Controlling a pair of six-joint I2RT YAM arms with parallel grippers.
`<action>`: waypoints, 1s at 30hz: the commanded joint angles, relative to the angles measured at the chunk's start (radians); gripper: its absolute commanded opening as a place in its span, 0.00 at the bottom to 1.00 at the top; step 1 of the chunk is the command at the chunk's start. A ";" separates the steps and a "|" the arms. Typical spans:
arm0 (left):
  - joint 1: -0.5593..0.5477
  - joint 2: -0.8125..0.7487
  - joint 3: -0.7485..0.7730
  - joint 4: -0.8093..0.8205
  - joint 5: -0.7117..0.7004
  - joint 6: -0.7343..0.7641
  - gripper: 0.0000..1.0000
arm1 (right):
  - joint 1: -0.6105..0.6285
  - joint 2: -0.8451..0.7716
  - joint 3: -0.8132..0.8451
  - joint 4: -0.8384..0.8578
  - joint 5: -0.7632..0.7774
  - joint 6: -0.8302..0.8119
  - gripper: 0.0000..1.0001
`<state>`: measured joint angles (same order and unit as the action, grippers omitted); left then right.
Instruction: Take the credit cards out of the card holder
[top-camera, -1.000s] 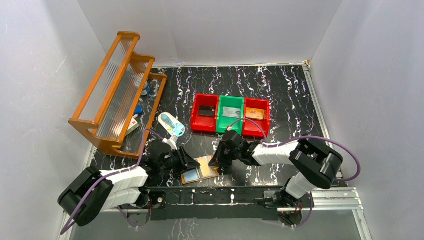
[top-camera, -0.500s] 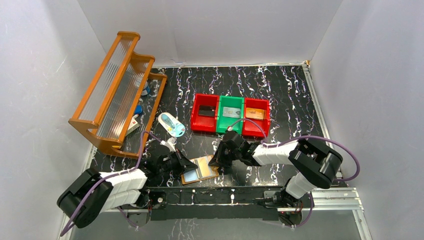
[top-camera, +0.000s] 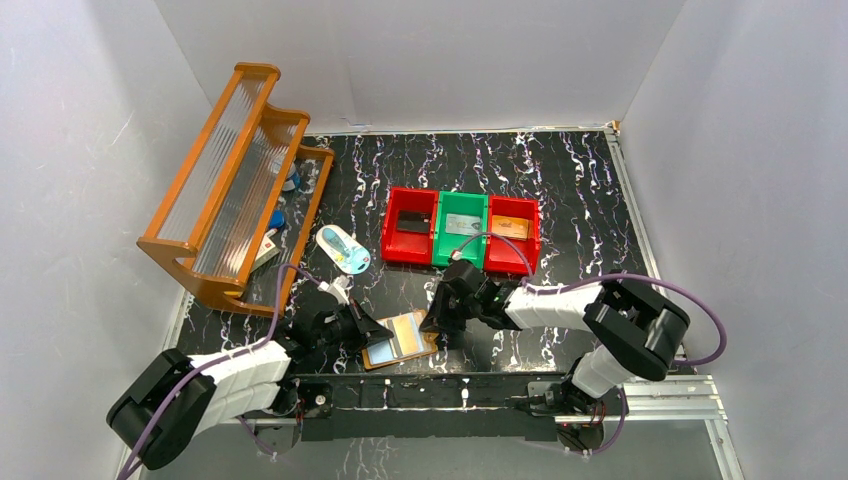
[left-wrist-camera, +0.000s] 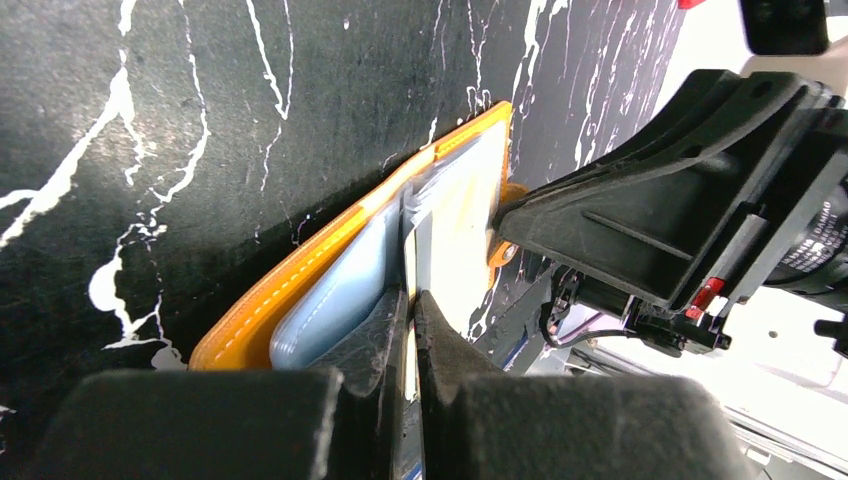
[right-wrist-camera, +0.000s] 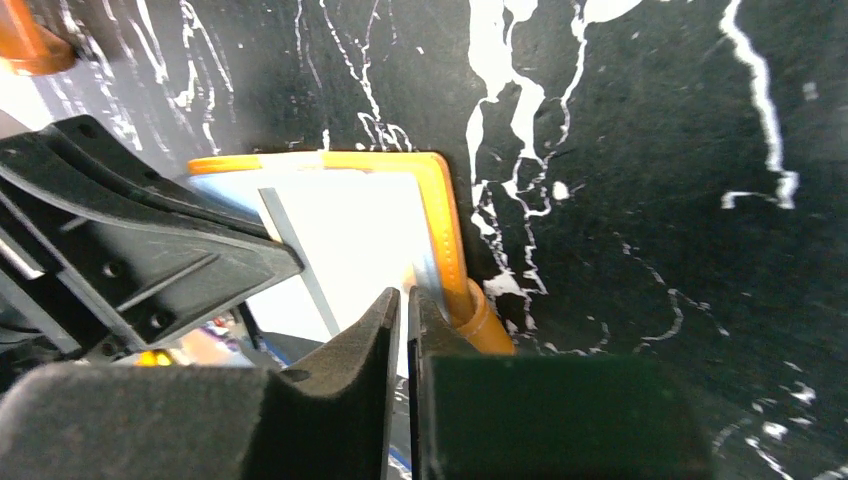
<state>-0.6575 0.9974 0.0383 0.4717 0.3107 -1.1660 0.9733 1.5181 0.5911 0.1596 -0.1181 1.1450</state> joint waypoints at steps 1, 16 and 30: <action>0.001 0.027 -0.003 -0.009 0.004 0.025 0.00 | 0.005 -0.043 0.066 -0.200 0.065 -0.154 0.17; 0.001 0.029 0.006 -0.017 0.007 0.035 0.00 | 0.036 0.079 0.161 -0.119 -0.060 -0.215 0.21; 0.002 -0.079 -0.011 -0.118 -0.019 0.042 0.01 | 0.036 0.111 0.003 -0.204 0.068 -0.049 0.17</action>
<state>-0.6575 0.9558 0.0383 0.4351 0.3080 -1.1481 1.0039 1.6016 0.6979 0.0853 -0.1616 1.0664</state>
